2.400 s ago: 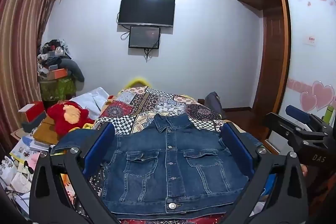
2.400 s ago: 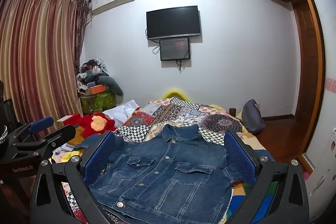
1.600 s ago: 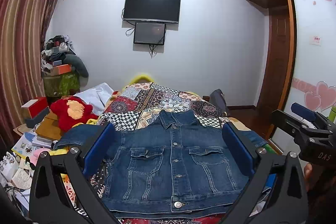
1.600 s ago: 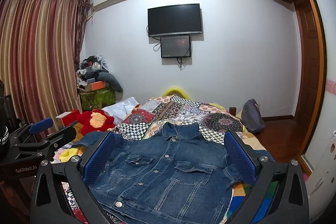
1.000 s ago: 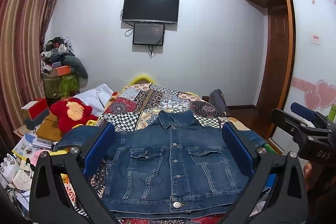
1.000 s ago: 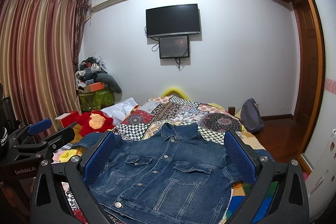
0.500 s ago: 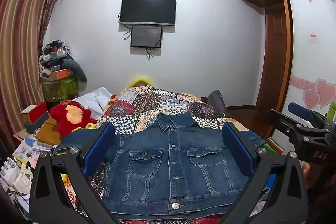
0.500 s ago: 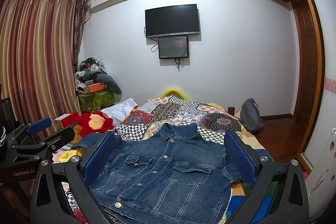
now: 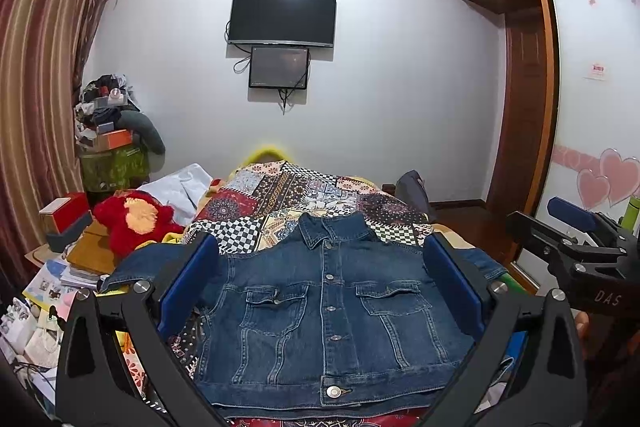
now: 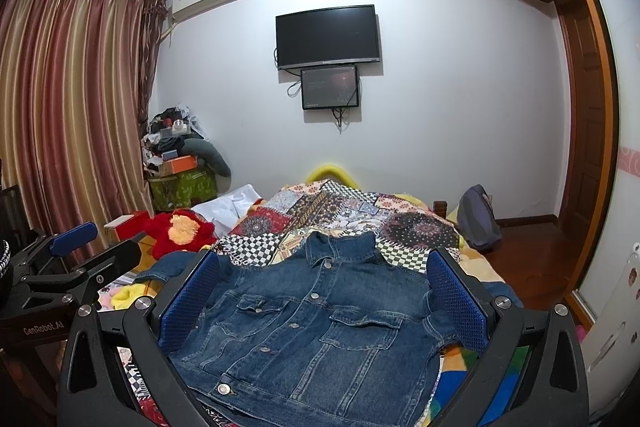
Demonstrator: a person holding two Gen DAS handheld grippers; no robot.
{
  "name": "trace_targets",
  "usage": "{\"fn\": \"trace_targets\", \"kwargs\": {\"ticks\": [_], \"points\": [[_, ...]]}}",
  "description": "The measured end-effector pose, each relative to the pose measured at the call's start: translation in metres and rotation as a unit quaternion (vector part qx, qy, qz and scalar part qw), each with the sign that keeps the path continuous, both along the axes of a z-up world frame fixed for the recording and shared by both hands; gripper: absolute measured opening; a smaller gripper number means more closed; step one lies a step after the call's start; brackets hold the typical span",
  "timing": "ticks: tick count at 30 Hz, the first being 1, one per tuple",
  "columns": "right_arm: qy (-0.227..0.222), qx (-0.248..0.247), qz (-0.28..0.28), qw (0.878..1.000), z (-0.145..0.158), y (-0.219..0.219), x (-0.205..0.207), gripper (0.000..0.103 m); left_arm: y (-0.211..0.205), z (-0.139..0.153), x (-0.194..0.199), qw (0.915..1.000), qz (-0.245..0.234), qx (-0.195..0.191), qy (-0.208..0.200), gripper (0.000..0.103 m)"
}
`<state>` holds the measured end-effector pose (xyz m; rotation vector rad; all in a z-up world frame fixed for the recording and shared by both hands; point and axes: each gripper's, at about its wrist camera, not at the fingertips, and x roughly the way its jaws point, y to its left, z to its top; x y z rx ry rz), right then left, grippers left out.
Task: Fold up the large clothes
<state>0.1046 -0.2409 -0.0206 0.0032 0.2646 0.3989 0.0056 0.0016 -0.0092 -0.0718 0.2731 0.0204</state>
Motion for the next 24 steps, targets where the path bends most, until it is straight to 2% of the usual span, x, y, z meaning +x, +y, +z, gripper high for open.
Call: {"fn": "trace_targets", "kwargs": {"ticks": [14,20,24], "points": [[0.017,-0.006,-0.005,1.0,-0.008,0.01,0.018,0.103,0.012,0.0,0.009,0.9998,0.019,0.006,-0.002,0.103],[0.021,-0.021,-0.004,1.0,-0.011,0.027,0.037,0.103,0.037,-0.002,0.027,0.9989,0.046,0.006,-0.002,0.103],[0.032,-0.031,-0.001,0.999,-0.014,0.041,0.06,0.103,0.068,-0.009,0.053,0.9966,0.082,0.004,0.01,0.103]]}}
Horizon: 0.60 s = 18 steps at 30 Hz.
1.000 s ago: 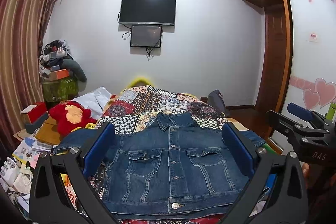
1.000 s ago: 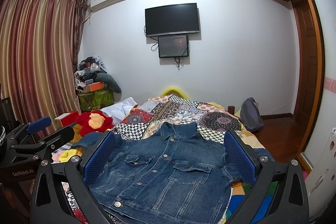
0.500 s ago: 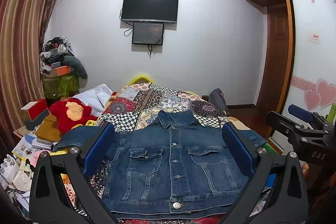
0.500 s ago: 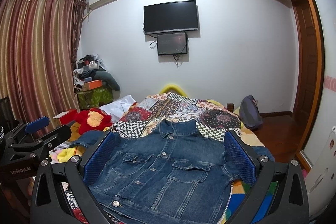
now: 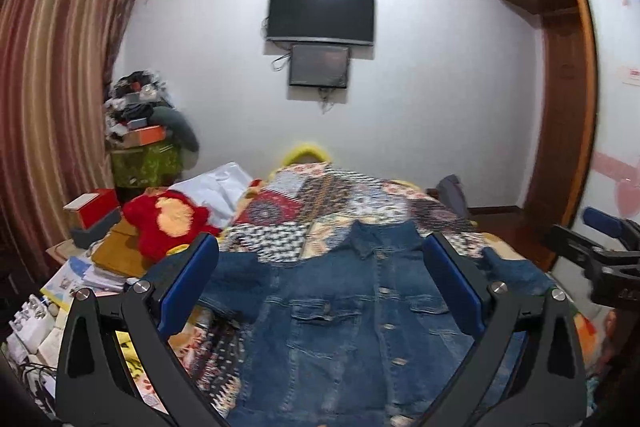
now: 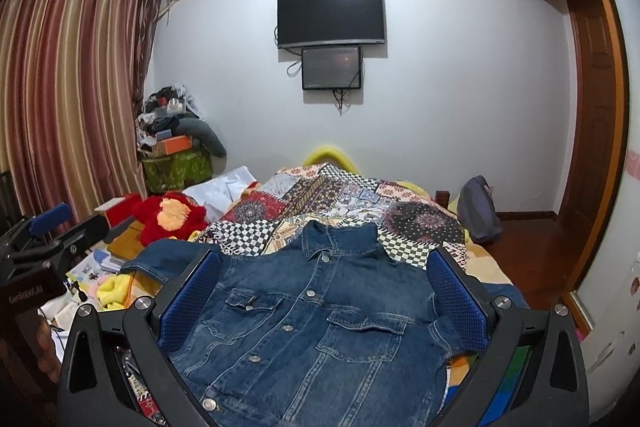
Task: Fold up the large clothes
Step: 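Grasp the jacket sleeve with the left gripper and lift it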
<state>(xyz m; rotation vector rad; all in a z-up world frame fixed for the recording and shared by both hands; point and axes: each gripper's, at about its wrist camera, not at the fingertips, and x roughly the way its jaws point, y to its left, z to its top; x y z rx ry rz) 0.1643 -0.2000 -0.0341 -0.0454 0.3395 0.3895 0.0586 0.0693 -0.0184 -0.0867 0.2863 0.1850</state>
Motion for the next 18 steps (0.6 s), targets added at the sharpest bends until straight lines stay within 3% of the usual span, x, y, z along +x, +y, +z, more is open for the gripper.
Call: {"fn": "trace_targets", "kwargs": {"ticks": [7,13,18], "points": [[0.026,-0.028,0.007,0.999,-0.015,0.036,0.046,0.103,0.059,-0.029,0.043,0.9975,0.059,-0.005,0.037,0.103],[0.065,-0.054,0.017,0.996,-0.037,0.067,0.097,0.103,0.112,-0.073,0.081,0.9898,0.109,-0.006,0.091,0.103],[0.136,-0.066,0.032,0.988,-0.067,0.091,0.148,0.103,0.158,-0.124,0.111,0.9787,0.094,-0.068,0.169,0.103]]}}
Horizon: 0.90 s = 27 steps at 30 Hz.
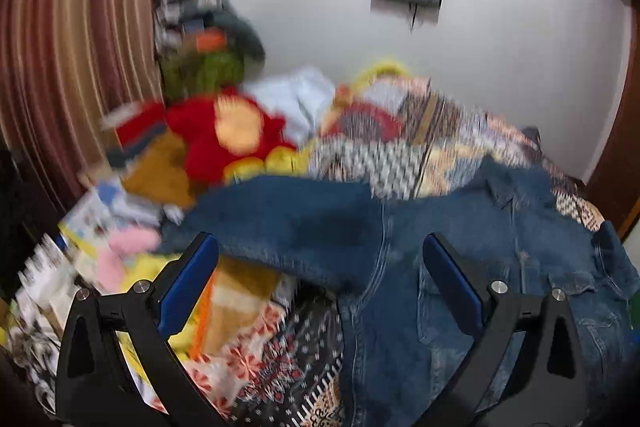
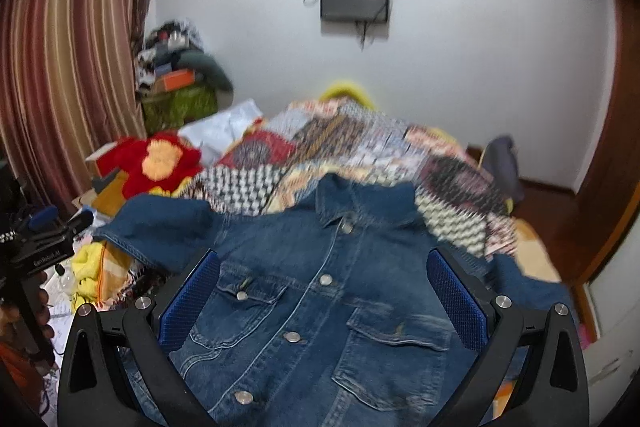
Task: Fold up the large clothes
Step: 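Grasp the jacket sleeve with the left gripper and lift it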
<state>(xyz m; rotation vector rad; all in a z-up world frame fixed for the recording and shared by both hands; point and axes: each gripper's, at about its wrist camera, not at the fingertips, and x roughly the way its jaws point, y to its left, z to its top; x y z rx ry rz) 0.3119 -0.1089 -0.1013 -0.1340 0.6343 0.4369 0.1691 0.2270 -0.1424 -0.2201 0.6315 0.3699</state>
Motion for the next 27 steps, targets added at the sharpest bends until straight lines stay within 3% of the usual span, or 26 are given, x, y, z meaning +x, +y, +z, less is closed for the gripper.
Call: {"fn": "trace_targets", "kwargs": {"ticks": [3,6,9,12,18,21,26,27], "points": [[0.049,-0.003,0.003,0.999,-0.022,0.013,0.028,0.103,0.026,-0.034,0.016,0.9956,-0.008,-0.081,0.046,0.103],[0.108,0.006,0.011,0.994,-0.046,0.021,0.051,0.103,0.051,-0.066,0.028,0.9831,-0.013,-0.167,0.075,0.103],[0.153,0.007,0.015,0.988,-0.07,0.028,0.069,0.103,0.065,-0.084,0.033,0.9704,-0.015,-0.229,0.074,0.103],[0.179,0.009,0.016,0.984,-0.086,0.03,0.075,0.103,0.076,-0.088,0.036,0.9642,-0.017,-0.258,0.057,0.101],[0.216,0.018,0.016,0.976,-0.106,0.032,0.082,0.103,0.105,-0.09,0.054,0.9612,-0.002,-0.273,0.037,0.078],[0.217,0.02,0.015,0.976,-0.106,0.03,0.082,0.103,0.115,-0.083,0.061,0.975,0.049,-0.212,0.044,0.066],[0.212,0.032,0.008,0.977,-0.1,0.025,0.082,0.103,0.112,-0.075,0.068,0.9826,0.095,-0.151,0.051,0.029],[0.212,0.034,0.007,0.977,-0.098,0.024,0.081,0.103,0.108,-0.07,0.07,0.9843,0.098,-0.138,0.051,0.026]]}}
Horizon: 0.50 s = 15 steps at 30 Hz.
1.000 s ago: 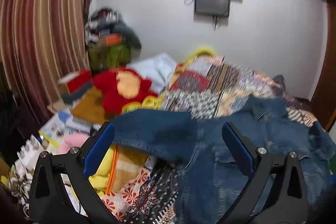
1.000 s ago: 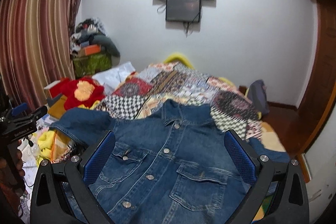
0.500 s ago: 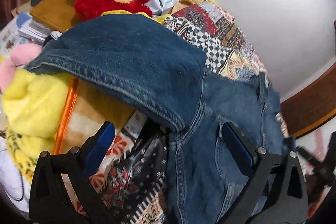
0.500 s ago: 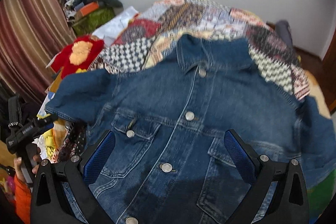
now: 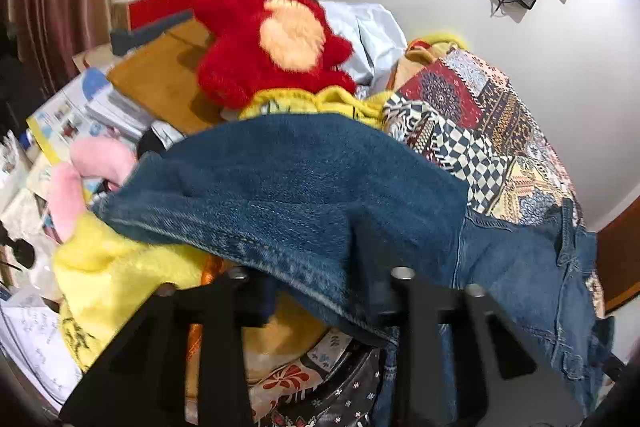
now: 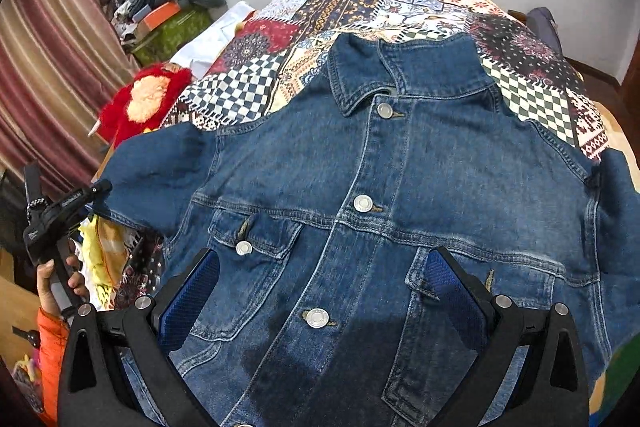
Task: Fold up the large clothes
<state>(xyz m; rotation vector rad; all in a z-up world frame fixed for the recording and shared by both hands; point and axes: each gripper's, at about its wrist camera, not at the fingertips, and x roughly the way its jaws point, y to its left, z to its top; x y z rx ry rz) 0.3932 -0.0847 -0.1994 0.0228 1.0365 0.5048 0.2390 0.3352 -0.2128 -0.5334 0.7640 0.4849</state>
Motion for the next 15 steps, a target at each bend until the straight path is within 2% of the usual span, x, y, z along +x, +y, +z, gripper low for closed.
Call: {"fn": "trace_targets", "kwargs": {"ticks": [2,4,9,12,15], "points": [[0.0,0.005,-0.002,1.0,0.003,-0.003,0.0,0.103,-0.011,0.014,0.002,0.9992,-0.002,0.041,0.001,0.017],[-0.002,0.013,-0.003,1.0,0.008,-0.007,-0.002,0.103,-0.02,0.029,0.003,0.9975,-0.016,0.068,-0.009,0.013],[-0.013,0.03,-0.006,0.999,0.025,-0.018,-0.01,0.103,-0.053,0.071,0.009,0.9901,-0.06,0.114,-0.055,0.011],[-0.023,0.039,-0.009,0.999,0.037,-0.026,-0.015,0.103,-0.08,0.091,0.019,0.9832,-0.113,0.118,-0.082,0.011],[-0.036,0.046,-0.013,0.998,0.048,-0.036,-0.022,0.103,-0.107,0.095,0.034,0.9778,-0.162,0.098,-0.09,0.011]]}}
